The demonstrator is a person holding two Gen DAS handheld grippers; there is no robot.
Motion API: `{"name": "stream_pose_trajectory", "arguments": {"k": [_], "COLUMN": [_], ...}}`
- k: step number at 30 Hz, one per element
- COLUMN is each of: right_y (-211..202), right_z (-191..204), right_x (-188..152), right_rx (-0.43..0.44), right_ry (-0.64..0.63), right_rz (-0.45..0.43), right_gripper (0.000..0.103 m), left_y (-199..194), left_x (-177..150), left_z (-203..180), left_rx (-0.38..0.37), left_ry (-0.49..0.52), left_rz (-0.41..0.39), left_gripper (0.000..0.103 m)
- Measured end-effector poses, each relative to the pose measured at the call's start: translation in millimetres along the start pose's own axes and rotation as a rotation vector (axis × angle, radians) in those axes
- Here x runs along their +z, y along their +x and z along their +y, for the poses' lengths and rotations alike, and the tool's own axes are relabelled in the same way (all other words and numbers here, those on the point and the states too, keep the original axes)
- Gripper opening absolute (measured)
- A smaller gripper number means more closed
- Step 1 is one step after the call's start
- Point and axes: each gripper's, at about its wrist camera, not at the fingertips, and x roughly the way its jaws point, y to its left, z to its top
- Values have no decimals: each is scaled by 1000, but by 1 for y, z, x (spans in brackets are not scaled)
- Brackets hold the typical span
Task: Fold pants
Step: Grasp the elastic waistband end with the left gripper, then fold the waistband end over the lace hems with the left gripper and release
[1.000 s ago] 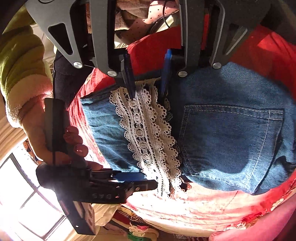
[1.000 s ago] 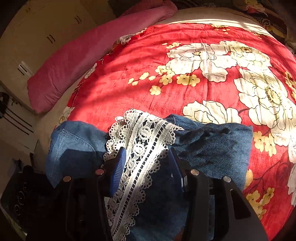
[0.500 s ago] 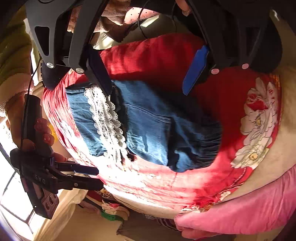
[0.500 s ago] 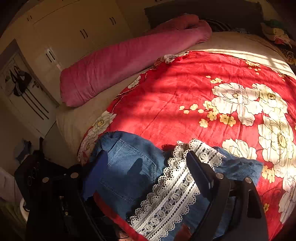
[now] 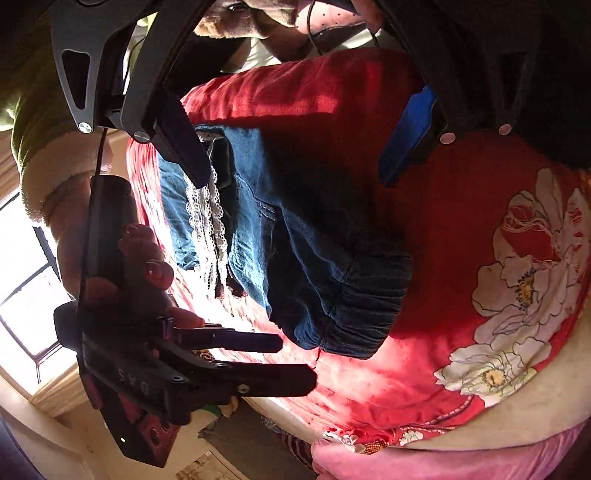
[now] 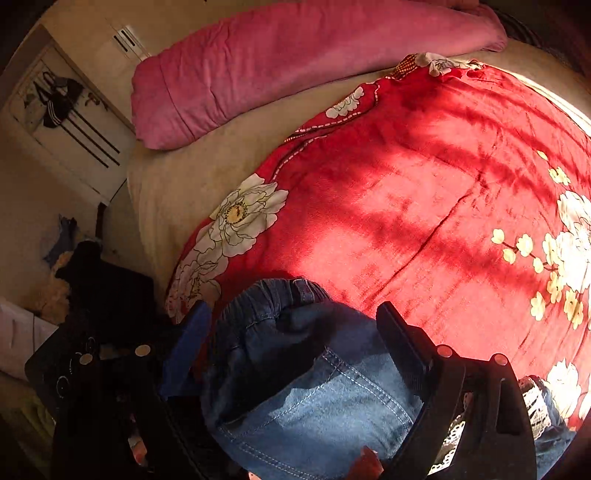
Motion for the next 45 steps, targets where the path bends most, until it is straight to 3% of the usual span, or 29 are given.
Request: {"name": "stream_pose_trajectory", "arguments": {"k": [7, 8, 9, 10, 14, 17, 18, 20, 21, 22, 32, 38, 45], "right_y": [54, 59, 62, 65, 48, 20, 12, -7, -16, -25, -111, -140, -159], "right_z": [-8, -9, -10, -8, -8, -16, -19, -23, -26, -27, -66, -103, -132], "right_x": [8, 8, 7, 6, 2, -2, -4, -7, -10, -12, -57, -104, -154], "right_rx": [-25, -18, -5, 2, 29, 106, 126, 147, 155, 161, 164, 175, 173], "right_ry": [-13, -8, -8, -13, -35, -12, -5, 1, 0, 0, -2, 61, 128], "right_rz": [165, 171, 176, 175, 123, 53, 32, -10, -28, -47, -193, -261, -316], "right_gripper": [90, 86, 66, 56, 43, 40, 40, 40, 40, 40, 40, 42, 48], "left_y": [20, 22, 23, 23, 23, 27, 27, 30, 30, 29, 31, 51, 77], "left_x": [4, 4, 4, 4, 5, 8, 10, 16, 19, 21, 22, 17, 8], "left_z": [15, 16, 17, 18, 19, 16, 15, 13, 9, 2, -101, -134, -160], "left_rx": [-71, -74, -78, -84, -100, -84, -84, -128, -149, -152, -105, -76, -57], "left_ry": [-79, -82, -86, -91, -104, -93, -92, -109, -110, -92, 193, 278, 325], "left_rz": [32, 32, 30, 28, 16, 7, 4, 3, 4, 3, 23, 58, 98], "left_gripper": [85, 85, 85, 85, 84, 65, 53, 41, 31, 29, 28, 30, 44]}}
